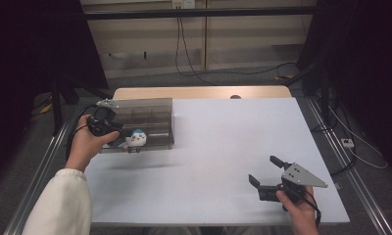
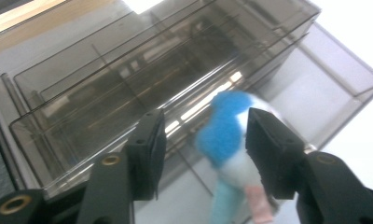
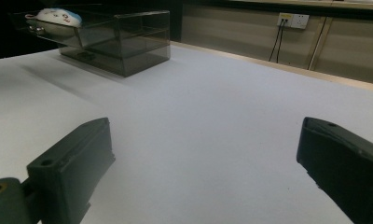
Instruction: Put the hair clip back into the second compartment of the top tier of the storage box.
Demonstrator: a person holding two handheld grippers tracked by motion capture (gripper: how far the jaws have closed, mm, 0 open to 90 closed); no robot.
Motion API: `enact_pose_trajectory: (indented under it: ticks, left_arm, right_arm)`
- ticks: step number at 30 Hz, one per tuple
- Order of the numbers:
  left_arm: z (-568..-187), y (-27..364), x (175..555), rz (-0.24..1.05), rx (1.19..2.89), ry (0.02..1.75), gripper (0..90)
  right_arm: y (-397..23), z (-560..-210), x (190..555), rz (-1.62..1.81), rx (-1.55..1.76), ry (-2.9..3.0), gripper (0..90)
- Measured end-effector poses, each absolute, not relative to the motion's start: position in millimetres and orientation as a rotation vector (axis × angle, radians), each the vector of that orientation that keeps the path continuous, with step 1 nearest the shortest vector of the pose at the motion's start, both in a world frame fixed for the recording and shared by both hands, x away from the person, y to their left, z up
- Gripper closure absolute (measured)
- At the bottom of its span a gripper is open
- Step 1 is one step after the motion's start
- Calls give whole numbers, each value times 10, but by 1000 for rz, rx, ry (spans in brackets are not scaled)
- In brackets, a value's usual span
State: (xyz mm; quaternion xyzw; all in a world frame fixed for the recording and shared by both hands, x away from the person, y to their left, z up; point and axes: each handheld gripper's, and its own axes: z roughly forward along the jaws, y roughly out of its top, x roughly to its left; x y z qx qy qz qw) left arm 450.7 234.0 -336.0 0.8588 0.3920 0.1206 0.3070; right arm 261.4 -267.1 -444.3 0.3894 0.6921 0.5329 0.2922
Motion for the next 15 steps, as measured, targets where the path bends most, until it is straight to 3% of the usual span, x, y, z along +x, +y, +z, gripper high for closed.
enact_pose_trajectory:
  ticks: [6,15]
  left_arm:
    - [-3311,2256,4415,244,2269,965,378]
    - [-3285,2121,4295,201,2278,875,359]
  right_arm:
    - [-2670,-4439,2613,1420,1036,1843,28]
    - [-2676,-4433,2607,1418,1038,1840,28]
